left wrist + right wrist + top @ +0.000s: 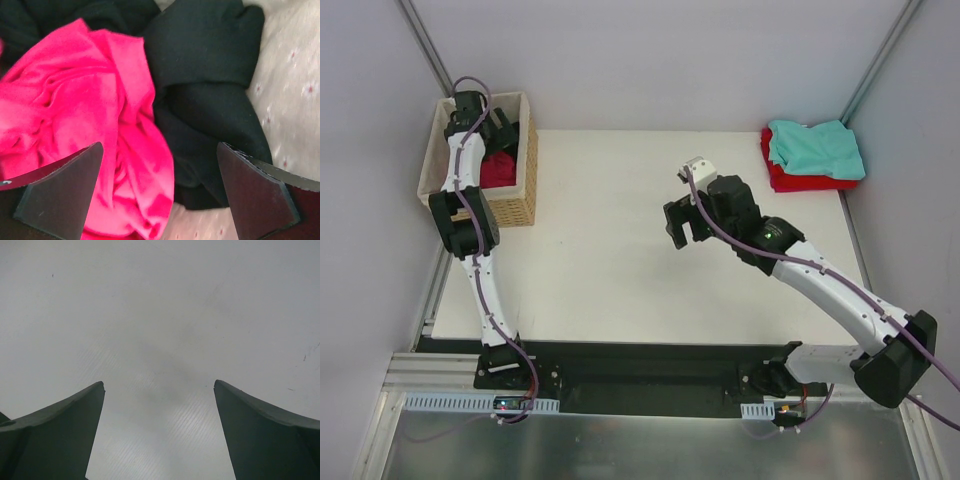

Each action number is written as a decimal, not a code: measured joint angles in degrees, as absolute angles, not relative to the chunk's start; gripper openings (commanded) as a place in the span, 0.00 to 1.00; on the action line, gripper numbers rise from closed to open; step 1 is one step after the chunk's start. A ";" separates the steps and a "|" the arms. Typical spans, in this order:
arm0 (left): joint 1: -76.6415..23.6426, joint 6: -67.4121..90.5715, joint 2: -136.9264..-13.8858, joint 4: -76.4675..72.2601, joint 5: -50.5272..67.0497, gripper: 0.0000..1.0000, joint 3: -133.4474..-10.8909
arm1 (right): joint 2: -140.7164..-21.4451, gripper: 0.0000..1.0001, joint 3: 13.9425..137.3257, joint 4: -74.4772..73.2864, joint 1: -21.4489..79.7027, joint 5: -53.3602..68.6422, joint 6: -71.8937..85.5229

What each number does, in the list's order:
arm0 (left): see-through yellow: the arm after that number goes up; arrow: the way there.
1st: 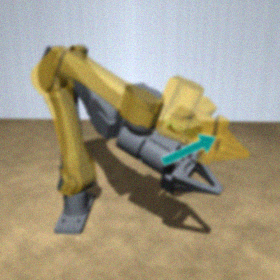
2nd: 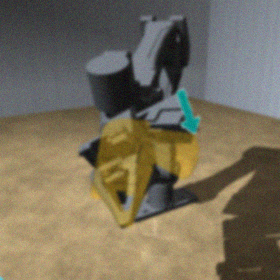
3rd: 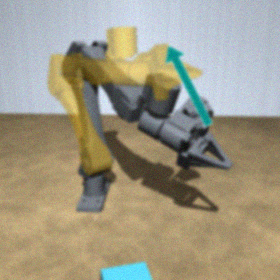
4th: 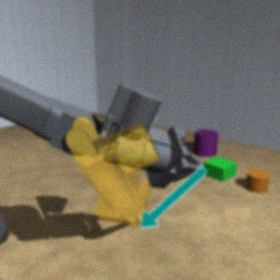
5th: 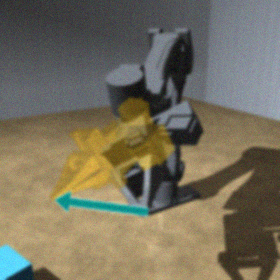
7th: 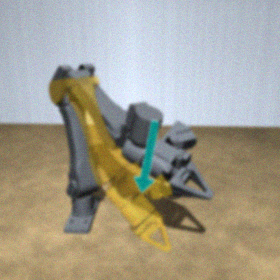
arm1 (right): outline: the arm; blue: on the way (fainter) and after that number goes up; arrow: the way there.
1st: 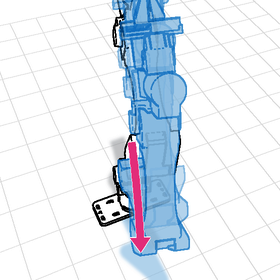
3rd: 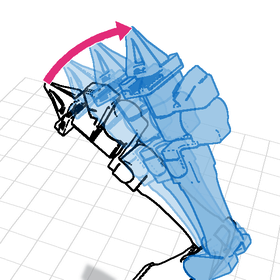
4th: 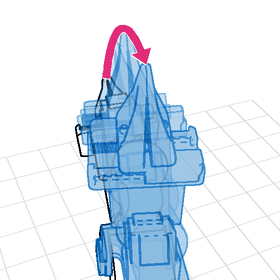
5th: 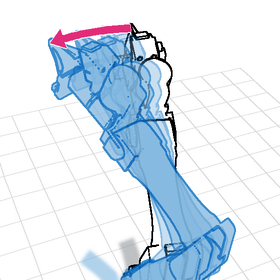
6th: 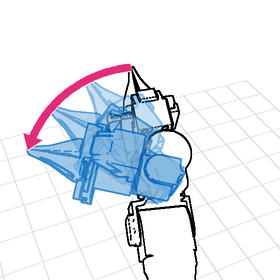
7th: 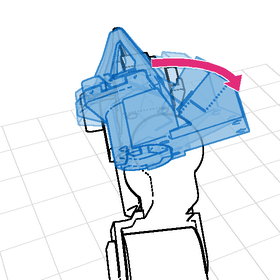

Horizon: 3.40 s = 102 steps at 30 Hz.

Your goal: Fold and stack the t-shirts

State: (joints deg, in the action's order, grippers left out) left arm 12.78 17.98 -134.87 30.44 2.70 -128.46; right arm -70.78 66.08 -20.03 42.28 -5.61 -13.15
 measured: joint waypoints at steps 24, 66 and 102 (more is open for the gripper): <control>13.98 27.24 -137.73 17.45 22.68 0.68 -130.28 | -75.61 0.95 66.08 -19.29 44.16 -5.69 -12.45; 14.17 27.94 -96.95 16.99 22.04 0.00 -104.29 | -69.01 0.95 65.32 -20.32 58.46 -11.86 -10.52; -20.86 35.44 -69.23 2.70 31.92 0.99 -53.91 | -58.74 0.95 60.10 -26.39 68.25 -32.18 -5.96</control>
State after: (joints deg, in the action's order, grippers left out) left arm -20.86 35.44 -69.23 2.70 31.92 -53.91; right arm -58.74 60.10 -26.39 68.25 -32.18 -5.96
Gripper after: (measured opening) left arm 0.981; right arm 0.955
